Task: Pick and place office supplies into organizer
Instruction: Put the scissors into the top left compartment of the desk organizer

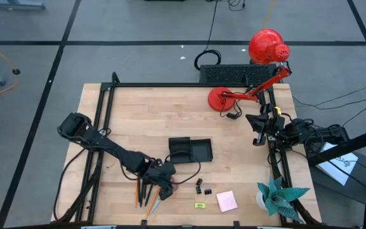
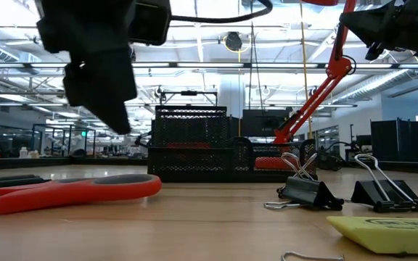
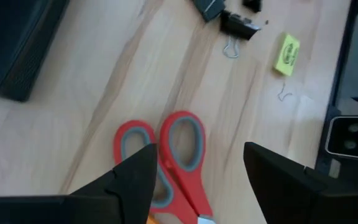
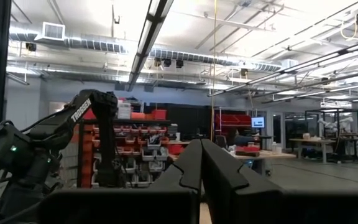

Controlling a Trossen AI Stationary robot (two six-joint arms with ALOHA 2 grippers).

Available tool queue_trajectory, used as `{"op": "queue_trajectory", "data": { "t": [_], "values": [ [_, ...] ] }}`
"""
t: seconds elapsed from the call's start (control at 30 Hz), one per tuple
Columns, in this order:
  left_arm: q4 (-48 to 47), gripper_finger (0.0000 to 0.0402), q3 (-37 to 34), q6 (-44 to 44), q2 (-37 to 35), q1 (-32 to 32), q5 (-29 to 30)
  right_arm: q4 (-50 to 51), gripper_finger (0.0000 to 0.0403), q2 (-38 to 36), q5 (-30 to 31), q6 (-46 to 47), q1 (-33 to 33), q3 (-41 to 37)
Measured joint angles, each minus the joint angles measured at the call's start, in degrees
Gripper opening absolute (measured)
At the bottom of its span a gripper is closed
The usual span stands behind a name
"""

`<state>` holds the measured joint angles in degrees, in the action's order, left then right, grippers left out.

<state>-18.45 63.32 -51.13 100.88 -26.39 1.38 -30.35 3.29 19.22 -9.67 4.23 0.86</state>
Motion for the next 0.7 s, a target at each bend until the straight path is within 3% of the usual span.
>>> {"op": "queue_trajectory", "data": {
  "t": [0.43,0.7],
  "values": [
    [-5.34,0.0216,5.33,4.18,7.28,1.17,-5.64,1.25,0.0004,0.41,-0.06,0.68,0.0,0.0],
    [-4.72,0.0216,5.92,1.93,11.29,1.02,-3.94,1.03,0.0004,0.88,-0.29,0.7,0.0,0.02]
  ]
}}
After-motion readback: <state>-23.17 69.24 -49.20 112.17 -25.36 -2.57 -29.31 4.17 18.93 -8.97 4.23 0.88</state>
